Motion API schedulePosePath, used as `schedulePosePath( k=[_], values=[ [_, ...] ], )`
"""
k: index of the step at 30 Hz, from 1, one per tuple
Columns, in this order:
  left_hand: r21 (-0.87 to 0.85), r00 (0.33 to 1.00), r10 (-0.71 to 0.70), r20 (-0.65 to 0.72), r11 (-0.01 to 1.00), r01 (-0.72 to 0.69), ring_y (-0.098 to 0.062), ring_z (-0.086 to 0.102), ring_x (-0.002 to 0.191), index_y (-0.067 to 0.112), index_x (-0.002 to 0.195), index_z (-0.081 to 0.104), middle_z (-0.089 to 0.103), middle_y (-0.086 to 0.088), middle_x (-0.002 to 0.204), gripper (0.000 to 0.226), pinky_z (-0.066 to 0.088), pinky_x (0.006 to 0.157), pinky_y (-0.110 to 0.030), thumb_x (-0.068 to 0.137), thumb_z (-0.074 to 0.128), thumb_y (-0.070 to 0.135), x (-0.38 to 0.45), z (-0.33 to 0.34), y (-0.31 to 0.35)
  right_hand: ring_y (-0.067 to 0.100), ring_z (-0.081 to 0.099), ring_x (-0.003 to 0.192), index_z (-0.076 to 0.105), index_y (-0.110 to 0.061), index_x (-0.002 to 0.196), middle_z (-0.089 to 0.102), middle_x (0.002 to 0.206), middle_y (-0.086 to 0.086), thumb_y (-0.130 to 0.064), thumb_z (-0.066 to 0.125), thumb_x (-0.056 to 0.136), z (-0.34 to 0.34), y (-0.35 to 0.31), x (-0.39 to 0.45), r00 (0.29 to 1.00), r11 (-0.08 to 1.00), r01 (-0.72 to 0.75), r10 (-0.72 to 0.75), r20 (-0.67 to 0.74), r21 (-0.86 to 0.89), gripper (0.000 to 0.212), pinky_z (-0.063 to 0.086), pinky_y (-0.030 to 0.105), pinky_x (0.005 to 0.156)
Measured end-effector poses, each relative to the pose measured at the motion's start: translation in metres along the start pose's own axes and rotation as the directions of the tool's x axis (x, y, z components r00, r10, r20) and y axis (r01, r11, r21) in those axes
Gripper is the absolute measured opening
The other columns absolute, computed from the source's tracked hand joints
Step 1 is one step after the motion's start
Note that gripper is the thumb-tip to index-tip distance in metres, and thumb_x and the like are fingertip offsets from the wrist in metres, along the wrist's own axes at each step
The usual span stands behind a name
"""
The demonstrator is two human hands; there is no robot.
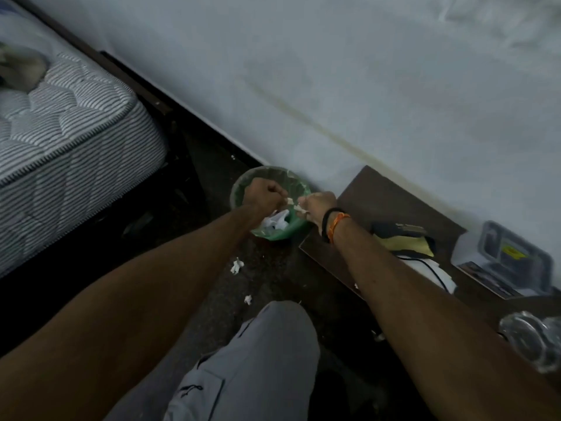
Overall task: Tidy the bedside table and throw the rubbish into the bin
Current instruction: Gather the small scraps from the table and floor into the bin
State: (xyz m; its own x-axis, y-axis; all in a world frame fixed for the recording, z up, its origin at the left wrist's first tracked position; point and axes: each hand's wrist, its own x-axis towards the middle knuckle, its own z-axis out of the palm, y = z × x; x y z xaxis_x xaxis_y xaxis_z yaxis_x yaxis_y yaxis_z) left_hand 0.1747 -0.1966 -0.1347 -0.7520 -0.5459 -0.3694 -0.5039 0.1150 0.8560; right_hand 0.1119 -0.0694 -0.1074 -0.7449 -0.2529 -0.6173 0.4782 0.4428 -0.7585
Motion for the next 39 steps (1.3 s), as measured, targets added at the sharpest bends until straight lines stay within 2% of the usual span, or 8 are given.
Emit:
schedulePosePath(
  k=[3,8,12,16,21,28,36,39],
  values=[
    [-0.008,1.000,-0.003,-0.024,1.000,0.003,-0.005,0.060,0.059,0.008,0.083,0.075,0.068,0.001,0.070,0.013,0.047,0.044,-0.009,0.076,0.071,-0.003,0.020,-0.013,-0.005,0.026,0.064,0.103,0.057,0.002,0.129,0.060,0.131,0.018,-0.009,0.056,0.094,0.020,-0.010,0.026,0.993,0.940,0.117,-0.115,0.027,-0.321,0.036,0.043,0.006,0.046],
    [-0.088,0.999,-0.039,-0.002,0.995,0.039,-0.017,0.062,0.061,0.016,0.069,0.068,0.064,0.002,0.066,0.020,0.057,0.063,-0.027,0.077,0.060,0.000,0.058,-0.023,-0.020,0.034,0.059,0.111,0.066,0.003,0.113,0.064,0.122,0.019,-0.012,0.053,0.092,0.057,-0.025,0.059,0.960,0.704,0.226,-0.279,0.031,-0.673,0.028,0.046,0.032,0.083],
    [-0.153,0.996,-0.089,0.022,0.984,0.091,-0.029,0.066,0.072,0.015,0.083,0.064,0.060,-0.007,0.077,0.025,0.060,0.071,-0.039,0.080,0.048,-0.004,0.072,-0.033,-0.046,0.035,0.052,0.120,0.063,-0.005,0.121,0.056,0.133,0.016,-0.010,0.057,0.085,0.071,-0.014,0.069,0.927,0.619,0.260,-0.376,0.011,-0.741,0.036,0.043,0.035,0.097],
    [-0.059,0.984,-0.142,-0.103,0.989,0.137,-0.028,0.072,0.072,0.018,0.071,0.063,0.070,-0.008,0.076,0.014,0.062,0.073,-0.045,0.075,0.053,0.009,0.080,-0.041,-0.099,0.035,0.056,0.106,0.068,-0.006,0.101,0.059,0.117,0.016,-0.005,0.056,0.081,0.090,0.017,0.066,0.821,0.537,0.365,-0.571,-0.010,-0.761,0.023,0.046,0.038,0.087],
    [0.189,0.985,-0.136,-0.110,0.970,0.155,-0.025,0.068,0.092,0.012,0.088,0.070,0.074,-0.010,0.092,0.015,0.054,0.081,-0.031,0.079,0.062,0.020,0.062,-0.044,-0.161,0.035,0.058,0.085,0.063,-0.009,0.083,0.061,0.097,0.014,-0.011,0.055,0.079,0.130,0.076,0.056,0.672,0.338,0.600,-0.705,0.227,-0.725,0.009,0.047,0.042,0.071],
    [0.638,0.937,-0.169,0.305,0.767,-0.069,-0.036,0.062,0.110,0.010,0.104,0.070,0.066,-0.019,0.115,0.021,0.049,0.087,-0.036,0.087,0.062,0.020,0.066,-0.015,-0.257,0.039,0.063,0.089,0.066,-0.009,0.095,0.063,0.099,0.016,-0.017,0.057,0.084,0.154,0.196,0.090,0.801,0.319,0.579,-0.395,0.450,-0.750,0.016,0.048,0.041,0.072],
    [0.744,0.858,-0.252,0.448,0.637,-0.202,-0.029,0.026,0.146,0.018,0.141,0.051,0.016,-0.010,0.161,0.054,0.025,0.117,-0.043,0.088,0.062,0.011,0.099,0.030,-0.366,0.029,0.040,0.136,0.062,-0.030,0.124,0.032,0.153,0.008,-0.025,0.067,0.079,0.177,0.353,0.171,0.848,0.393,0.475,0.032,0.528,-0.787,0.046,0.038,0.042,0.110],
    [0.694,0.867,-0.208,0.452,0.692,-0.196,-0.029,0.039,0.136,0.026,0.150,0.036,0.023,-0.012,0.158,0.059,0.044,0.100,-0.030,0.095,0.057,0.016,0.104,0.030,-0.364,0.028,0.043,0.131,0.057,-0.025,0.129,0.029,0.150,0.009,-0.021,0.067,0.086,0.176,0.347,0.159,0.826,0.356,0.486,0.110,0.552,-0.798,0.044,0.037,0.033,0.109]
  ],
)
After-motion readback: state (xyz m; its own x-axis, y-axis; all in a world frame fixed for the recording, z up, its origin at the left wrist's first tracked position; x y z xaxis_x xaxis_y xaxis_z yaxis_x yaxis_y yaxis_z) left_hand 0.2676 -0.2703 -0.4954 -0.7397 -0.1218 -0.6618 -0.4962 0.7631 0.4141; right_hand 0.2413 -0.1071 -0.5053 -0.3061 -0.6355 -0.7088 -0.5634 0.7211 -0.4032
